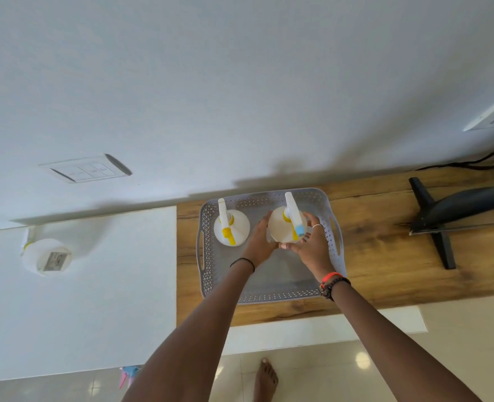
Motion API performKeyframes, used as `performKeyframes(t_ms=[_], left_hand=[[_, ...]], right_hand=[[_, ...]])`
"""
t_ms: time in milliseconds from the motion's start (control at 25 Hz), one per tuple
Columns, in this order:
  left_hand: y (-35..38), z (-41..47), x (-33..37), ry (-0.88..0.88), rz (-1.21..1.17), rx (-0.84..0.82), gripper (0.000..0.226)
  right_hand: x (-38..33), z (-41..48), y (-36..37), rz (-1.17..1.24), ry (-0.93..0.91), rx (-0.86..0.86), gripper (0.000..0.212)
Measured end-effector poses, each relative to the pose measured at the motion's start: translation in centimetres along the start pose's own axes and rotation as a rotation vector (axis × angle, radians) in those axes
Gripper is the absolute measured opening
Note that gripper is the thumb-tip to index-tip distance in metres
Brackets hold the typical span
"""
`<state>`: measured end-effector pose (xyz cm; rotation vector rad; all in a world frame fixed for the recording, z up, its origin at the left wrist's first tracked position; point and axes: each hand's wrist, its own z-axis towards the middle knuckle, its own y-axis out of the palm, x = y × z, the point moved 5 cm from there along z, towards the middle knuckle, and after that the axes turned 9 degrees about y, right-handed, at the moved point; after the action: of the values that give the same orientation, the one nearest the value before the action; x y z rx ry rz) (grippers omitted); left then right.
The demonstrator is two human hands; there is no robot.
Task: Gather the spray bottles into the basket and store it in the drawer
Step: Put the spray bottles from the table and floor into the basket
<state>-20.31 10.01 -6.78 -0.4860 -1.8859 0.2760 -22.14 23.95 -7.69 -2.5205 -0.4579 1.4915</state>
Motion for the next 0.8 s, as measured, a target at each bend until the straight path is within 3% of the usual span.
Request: performKeyframes(t_ms=[520,680,800], left_hand=[[1.1,1.2,-2.1,-0.055,-0.033,-0.034,0.092],[1.1,-0.4,-2.3,-0.09,-0.015,0.065,0.077],[1.0,-4.0,-2.4,-0.111,-0.121,0.189,0.057]], right_hand=[[0.1,1.2,0.8,-0.137,0.021,0.028,0.091],[0.6,0.1,0.9,-0.191,0.093,0.095,0.104],[1.8,-2.8,1.2,-0.099,0.27,0.197,0.09]])
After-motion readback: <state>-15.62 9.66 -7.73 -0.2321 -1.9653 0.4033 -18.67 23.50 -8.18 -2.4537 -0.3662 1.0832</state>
